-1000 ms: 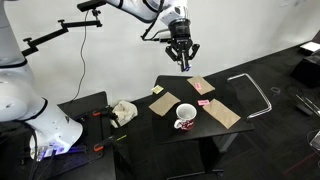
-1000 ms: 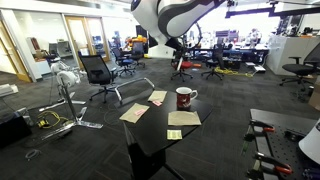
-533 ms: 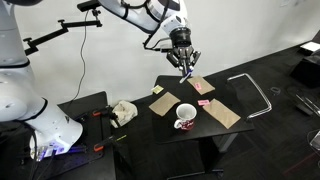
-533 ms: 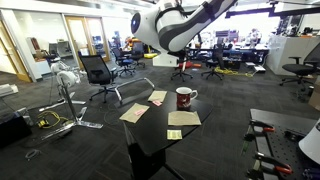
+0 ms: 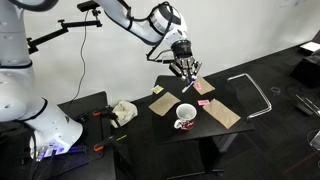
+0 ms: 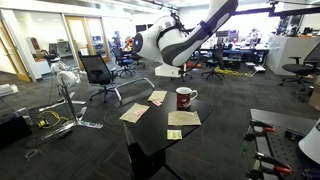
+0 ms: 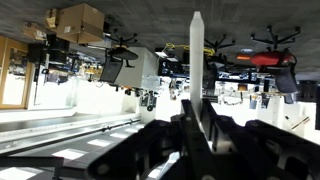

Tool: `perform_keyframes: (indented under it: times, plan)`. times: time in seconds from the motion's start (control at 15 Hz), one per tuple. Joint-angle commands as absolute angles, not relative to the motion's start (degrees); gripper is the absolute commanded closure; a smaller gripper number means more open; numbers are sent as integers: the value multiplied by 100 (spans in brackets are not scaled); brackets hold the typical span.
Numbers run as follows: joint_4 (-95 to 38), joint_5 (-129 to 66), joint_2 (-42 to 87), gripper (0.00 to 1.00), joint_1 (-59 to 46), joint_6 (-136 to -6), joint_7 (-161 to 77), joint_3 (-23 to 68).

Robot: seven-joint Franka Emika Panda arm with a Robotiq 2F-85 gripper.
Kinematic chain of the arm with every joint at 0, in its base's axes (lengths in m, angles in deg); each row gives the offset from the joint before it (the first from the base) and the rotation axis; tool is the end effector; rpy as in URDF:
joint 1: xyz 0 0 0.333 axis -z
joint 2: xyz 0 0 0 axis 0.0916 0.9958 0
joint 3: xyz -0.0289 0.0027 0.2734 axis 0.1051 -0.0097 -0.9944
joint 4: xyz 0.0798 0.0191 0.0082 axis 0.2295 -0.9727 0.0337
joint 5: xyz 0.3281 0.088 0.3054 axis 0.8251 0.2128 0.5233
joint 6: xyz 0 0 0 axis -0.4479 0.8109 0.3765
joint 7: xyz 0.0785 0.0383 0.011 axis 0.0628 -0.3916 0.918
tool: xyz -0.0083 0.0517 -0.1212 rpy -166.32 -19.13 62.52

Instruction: Place the pen on the table into the mug

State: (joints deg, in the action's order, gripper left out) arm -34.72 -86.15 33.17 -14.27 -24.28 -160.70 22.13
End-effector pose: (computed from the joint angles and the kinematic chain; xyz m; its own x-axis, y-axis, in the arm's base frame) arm 0.6435 -0.0513 0.2394 0.0198 -0.4027 0.9151 -0.9660 0.2284 0.1214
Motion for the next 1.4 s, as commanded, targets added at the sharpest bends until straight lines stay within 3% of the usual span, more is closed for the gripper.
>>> perform_keyframes:
  times: [0.0,1.33]
  plan:
    - [-3616,-8712,3367,96,-1284,-2604,-16564,2119]
    - [-3473,-8635,4229,96,-981,-3083,-16921,2185]
